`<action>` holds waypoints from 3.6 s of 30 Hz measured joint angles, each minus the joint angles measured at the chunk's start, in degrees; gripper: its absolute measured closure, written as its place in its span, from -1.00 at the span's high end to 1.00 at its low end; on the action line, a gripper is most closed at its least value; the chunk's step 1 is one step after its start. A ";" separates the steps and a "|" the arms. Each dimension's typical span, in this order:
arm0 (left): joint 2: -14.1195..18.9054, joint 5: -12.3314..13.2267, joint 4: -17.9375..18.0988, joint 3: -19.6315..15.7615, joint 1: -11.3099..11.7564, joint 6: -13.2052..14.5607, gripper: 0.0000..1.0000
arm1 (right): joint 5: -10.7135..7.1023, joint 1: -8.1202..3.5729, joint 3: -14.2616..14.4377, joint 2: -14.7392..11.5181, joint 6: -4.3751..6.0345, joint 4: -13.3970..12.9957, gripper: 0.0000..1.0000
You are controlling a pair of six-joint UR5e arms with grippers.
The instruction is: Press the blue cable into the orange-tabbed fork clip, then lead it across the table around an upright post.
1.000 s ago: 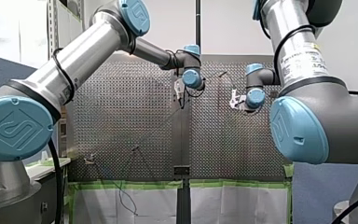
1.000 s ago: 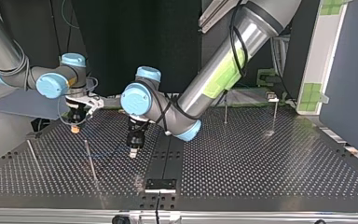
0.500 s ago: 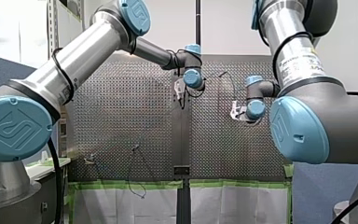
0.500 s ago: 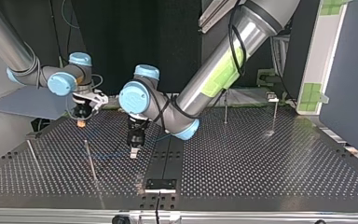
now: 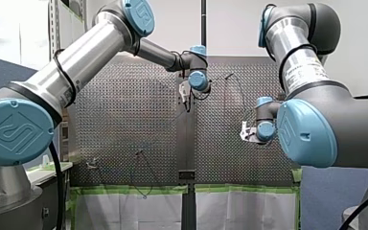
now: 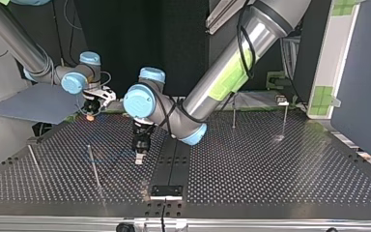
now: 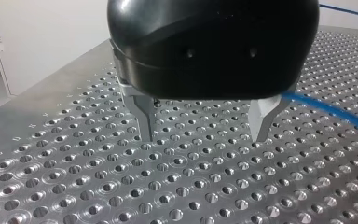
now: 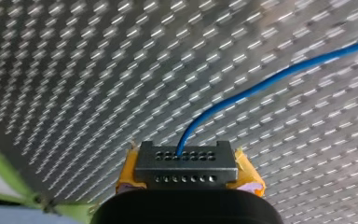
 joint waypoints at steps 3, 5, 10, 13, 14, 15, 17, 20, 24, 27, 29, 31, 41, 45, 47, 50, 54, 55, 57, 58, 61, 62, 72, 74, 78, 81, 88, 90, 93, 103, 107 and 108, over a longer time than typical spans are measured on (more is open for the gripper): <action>0.00 -0.01 0.01 0.00 0.01 -0.04 1.00 | -0.01 -0.74 0.57 0.91 0.03 -1.41 -1.00; 0.00 -0.01 0.02 0.00 0.01 -0.08 1.00 | -0.01 -1.14 0.71 1.25 -0.05 -1.92 -1.00; 0.00 -0.02 0.02 0.00 0.02 -0.12 1.00 | -0.05 -2.31 0.80 2.24 -0.78 -2.36 -1.00; 0.00 -0.05 -0.07 0.00 0.00 -0.13 1.00 | -0.04 -2.99 0.81 3.47 -1.27 -2.40 -1.00; 0.00 -0.06 -0.12 0.00 -0.02 -0.13 1.00 | -0.02 -3.21 0.81 3.92 -1.35 -2.42 -1.00; 0.00 -0.08 -0.15 0.00 -0.03 -0.13 1.00 | 0.01 -3.50 0.82 4.55 -1.40 -2.46 -1.00; 0.00 -0.10 -0.21 0.00 -0.04 -0.13 1.00 | 0.06 -3.91 0.82 5.50 -1.35 -2.59 -1.00; 0.00 -0.11 -0.33 0.00 -0.06 -0.13 1.00 | 0.11 -4.55 0.81 7.17 -0.99 -3.05 -1.00; 0.00 -0.11 -0.46 -0.01 -0.07 -0.13 1.00 | 0.15 -5.55 0.79 9.11 -0.48 -3.77 -1.00; 0.00 -0.16 -0.49 -0.02 -0.07 -0.13 1.00 | 0.17 -6.12 0.79 9.89 -0.07 -4.24 -1.00; 0.00 -0.18 -0.50 -0.01 -0.07 -0.13 1.00 | 0.19 -6.45 0.79 10.29 0.18 -4.52 -1.00; 0.00 -0.19 -0.50 -0.03 -0.07 -0.13 1.00 | 0.19 -6.79 0.78 10.77 0.42 -4.89 -1.00; 0.00 -0.14 -0.58 -0.01 -0.07 -0.13 1.00 | 0.24 -7.64 0.81 11.90 1.22 -5.69 -1.00; 0.00 -0.13 -0.59 -0.01 -0.07 -0.13 1.00 | 0.58 -7.99 0.80 12.51 1.50 -5.88 -1.00; 0.00 -0.14 -0.59 -0.04 -0.07 -0.13 1.00 | 0.97 -8.14 0.80 13.01 1.63 -5.99 -1.00; 0.00 -0.15 -0.63 -0.02 -0.07 -0.13 1.00 | 1.52 -8.32 0.79 13.89 1.82 -6.38 -1.00; 0.00 -0.18 -0.67 -0.02 -0.07 -0.13 1.00 | 2.06 -8.48 0.78 15.28 2.36 -7.62 -1.00; 0.00 -0.18 -0.67 -0.01 -0.07 -0.13 1.00 | 2.11 -8.50 0.79 15.56 2.48 -8.01 -1.00; 0.00 -0.18 -0.68 -0.01 -0.07 -0.13 1.00 | 2.17 -8.52 0.80 16.08 2.65 -8.97 -1.00; 0.00 -0.19 -0.68 -0.01 -0.07 -0.13 1.00 | 2.18 -8.53 0.79 16.21 2.67 -9.33 -1.00; 0.00 -0.19 -0.74 0.00 -0.05 -0.11 1.00 | 2.20 -8.59 0.76 16.45 2.69 -10.32 -1.00; 0.00 -0.20 -0.77 0.00 -0.03 -0.11 1.00 | 2.21 -8.59 0.76 16.48 2.67 -10.59 -1.00; 0.00 -0.19 -0.82 0.00 0.15 -0.09 1.00 | 2.08 -8.62 0.75 16.59 1.83 -14.51 -1.00; 0.00 -0.28 -0.84 0.00 0.17 -0.08 1.00 | 1.98 -8.62 0.65 16.61 1.62 -15.49 -1.00; 0.00 -0.95 -1.08 -0.01 0.18 -0.06 1.00 | 1.43 -8.62 -0.33 16.65 0.57 -17.23 -1.00; 0.00 -1.70 -1.23 0.00 0.16 -0.08 1.00 | 0.81 -8.63 -1.20 16.67 -0.18 -17.58 -1.00; 0.00 -3.92 -2.42 0.00 -0.12 -0.39 1.00 | -0.98 -8.73 -2.09 16.70 -1.24 -17.70 -1.00; 0.03 -4.22 -3.10 0.00 -0.27 -0.87 1.00 | -1.22 -8.77 -2.13 16.70 -1.35 -17.68 -1.00; 0.05 -4.07 -4.48 0.01 -0.54 -2.34 1.00 | -1.38 -8.84 -2.16 16.70 -1.44 -17.53 -1.00; 0.08 -0.56 -9.70 1.83 -1.56 -7.73 1.00 | -1.49 -9.34 -2.18 16.78 -2.36 -15.81 -1.00; 0.09 -1.53 -11.87 3.83 -2.08 -9.89 1.00 | -1.41 -9.39 -2.19 16.78 -2.60 -15.00 -1.00; 0.09 -2.00 -12.42 4.24 -2.16 -10.44 1.00 | -1.37 -9.39 -2.18 16.79 -2.59 -14.87 -1.00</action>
